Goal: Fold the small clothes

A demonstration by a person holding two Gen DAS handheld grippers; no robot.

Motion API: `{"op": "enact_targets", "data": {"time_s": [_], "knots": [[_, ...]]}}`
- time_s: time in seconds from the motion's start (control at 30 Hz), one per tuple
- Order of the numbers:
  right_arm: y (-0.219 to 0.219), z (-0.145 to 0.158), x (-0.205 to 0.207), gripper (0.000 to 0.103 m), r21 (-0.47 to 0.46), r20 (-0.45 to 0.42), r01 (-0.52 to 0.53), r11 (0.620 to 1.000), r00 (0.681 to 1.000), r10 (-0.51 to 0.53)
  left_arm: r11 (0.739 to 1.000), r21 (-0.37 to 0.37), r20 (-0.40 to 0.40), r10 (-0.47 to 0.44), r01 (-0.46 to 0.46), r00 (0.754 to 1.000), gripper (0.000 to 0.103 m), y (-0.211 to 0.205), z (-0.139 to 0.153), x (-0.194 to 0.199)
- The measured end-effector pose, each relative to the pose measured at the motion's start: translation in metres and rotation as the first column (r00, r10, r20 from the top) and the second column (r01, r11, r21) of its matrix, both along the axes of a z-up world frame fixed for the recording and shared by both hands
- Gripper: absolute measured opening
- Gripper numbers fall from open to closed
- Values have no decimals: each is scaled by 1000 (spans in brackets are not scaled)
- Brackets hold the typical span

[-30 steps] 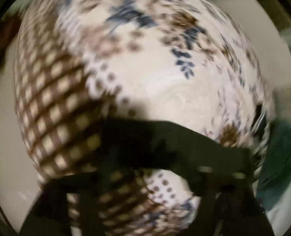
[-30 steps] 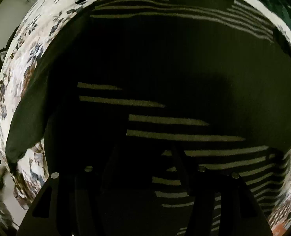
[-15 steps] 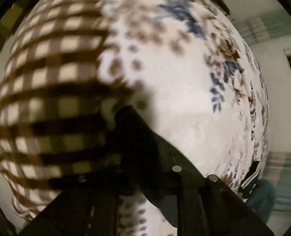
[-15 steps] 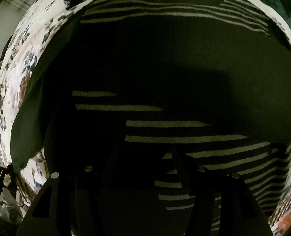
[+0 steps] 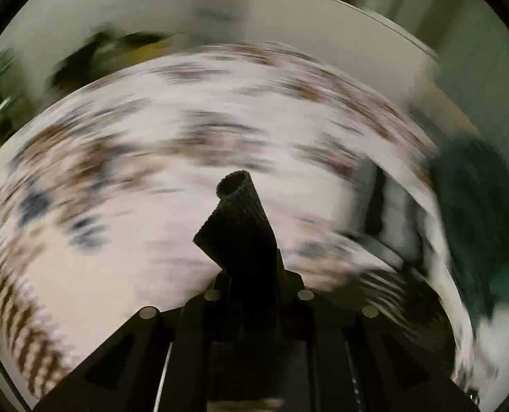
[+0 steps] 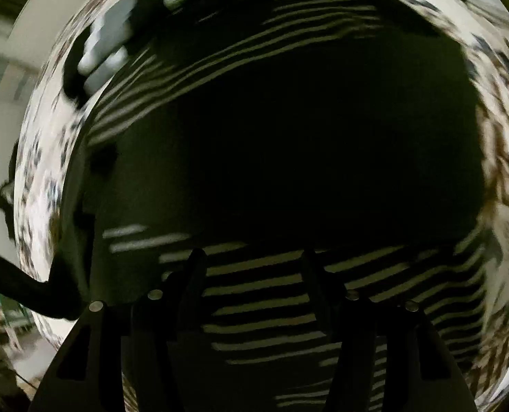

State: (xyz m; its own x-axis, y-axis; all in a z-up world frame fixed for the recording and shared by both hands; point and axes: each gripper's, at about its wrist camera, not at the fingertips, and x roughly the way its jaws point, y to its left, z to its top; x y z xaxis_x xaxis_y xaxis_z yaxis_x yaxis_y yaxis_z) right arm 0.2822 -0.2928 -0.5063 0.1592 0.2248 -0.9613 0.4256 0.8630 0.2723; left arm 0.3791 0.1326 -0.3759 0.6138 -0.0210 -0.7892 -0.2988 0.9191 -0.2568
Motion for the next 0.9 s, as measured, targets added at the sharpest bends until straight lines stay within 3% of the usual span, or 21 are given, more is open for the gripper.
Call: {"op": "enact_targets", "data": {"time_s": [0.07, 0.17, 0.23, 0.3, 0.37, 0.43, 0.5, 0.57, 0.67, 0.73, 0.83, 0.9], "knots": [[-28, 0, -2, 59, 4, 9, 38, 999, 999, -38, 987, -27, -2, -161, 161, 987, 10, -85, 0, 24], [-66, 0, 1, 59, -12, 22, 69, 998, 997, -69, 929, -81, -28, -365, 362, 931, 10, -204, -12, 39], [-103, 3, -6, 59, -16, 24, 87, 996, 996, -87, 882, -102, -47, -466, 460, 884, 10, -269, -22, 39], [-128, 3, -9, 59, -15, 19, 93, 996, 995, -93, 818, -145, -77, -570, 556, 818, 10, -334, -38, 31], [-150, 1, -11, 59, -5, 7, 94, 996, 996, -94, 769, -161, -121, -637, 618, 761, 12, -375, -54, 23], [-169, 0, -15, 59, 5, 1, 81, 997, 997, -81, 744, -170, -146, -668, 647, 730, 14, -397, -63, 15], [-186, 2, -17, 59, 19, -1, 77, 997, 997, -77, 734, -173, -193, -679, 656, 709, 33, -404, -76, 12], [-199, 4, -21, 59, 42, -3, 81, 996, 997, -81, 756, -156, -224, -654, 636, 723, 78, -391, -79, 13], [-214, 17, -21, 59, 68, 12, 87, 994, 996, -88, 810, -157, -239, -586, 564, 775, 81, -343, -73, 9], [-213, 33, -13, 60, 84, 43, 66, 994, 997, -70, 866, -123, -267, -500, 485, 824, 81, -301, -71, 4], [-187, 53, 11, 62, 122, 96, -37, 992, 995, 26, 959, 5, -289, -271, 284, 918, 81, -208, -67, -6], [-144, 58, 42, 62, 151, 124, -169, 974, 981, 151, 987, 57, -299, -129, 153, 945, 81, -158, -73, -12]]}}
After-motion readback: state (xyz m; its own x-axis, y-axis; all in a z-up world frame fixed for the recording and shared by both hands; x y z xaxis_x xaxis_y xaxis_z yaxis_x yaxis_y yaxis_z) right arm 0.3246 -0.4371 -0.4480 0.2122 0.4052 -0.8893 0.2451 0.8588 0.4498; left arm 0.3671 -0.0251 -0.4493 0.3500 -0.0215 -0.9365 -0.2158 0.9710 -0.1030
